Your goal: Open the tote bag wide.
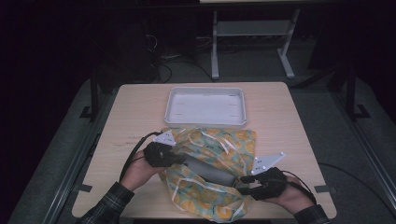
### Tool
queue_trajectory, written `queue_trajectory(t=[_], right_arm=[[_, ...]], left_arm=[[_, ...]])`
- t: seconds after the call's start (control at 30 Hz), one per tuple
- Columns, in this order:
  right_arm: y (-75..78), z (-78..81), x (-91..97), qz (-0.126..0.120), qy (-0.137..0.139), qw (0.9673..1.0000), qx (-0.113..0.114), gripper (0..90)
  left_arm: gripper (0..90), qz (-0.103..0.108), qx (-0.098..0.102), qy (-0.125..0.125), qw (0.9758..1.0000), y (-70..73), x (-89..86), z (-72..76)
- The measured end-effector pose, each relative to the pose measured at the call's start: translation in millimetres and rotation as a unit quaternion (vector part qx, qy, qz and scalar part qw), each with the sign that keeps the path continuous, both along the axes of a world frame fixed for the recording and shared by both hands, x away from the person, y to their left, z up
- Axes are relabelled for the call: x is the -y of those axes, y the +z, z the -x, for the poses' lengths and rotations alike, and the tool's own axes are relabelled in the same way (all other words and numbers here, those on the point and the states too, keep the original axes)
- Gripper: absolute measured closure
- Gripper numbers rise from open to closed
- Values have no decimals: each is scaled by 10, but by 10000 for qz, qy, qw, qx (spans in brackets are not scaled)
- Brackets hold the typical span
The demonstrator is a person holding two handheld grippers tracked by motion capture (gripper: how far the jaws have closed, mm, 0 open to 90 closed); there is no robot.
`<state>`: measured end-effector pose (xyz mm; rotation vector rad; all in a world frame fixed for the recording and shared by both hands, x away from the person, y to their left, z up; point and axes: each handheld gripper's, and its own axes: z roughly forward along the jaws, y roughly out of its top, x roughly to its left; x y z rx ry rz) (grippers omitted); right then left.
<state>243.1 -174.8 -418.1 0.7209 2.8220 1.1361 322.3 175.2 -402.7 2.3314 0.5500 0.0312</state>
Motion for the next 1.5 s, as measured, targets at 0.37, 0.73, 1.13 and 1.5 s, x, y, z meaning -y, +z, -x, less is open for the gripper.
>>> queue_trajectory(t=[0.37,0.73,1.13,1.5], right_arm=[[-13,-10,1,63,43,10000,46,576],[-18,-3,4,55,10,10000,-17,576],[-81,6,-47,214,186,9996,-98,619],[-307,4,-178,694,801,9940,-272,888]], left_arm=[[897,-133,-12,-100,9999,-48,93,-2],[897,-308,-112,42,9995,-79,-126,150],[897,-757,-223,-111,9968,-280,-138,253],[897,-1054,-273,-154,9939,-394,-147,247]])
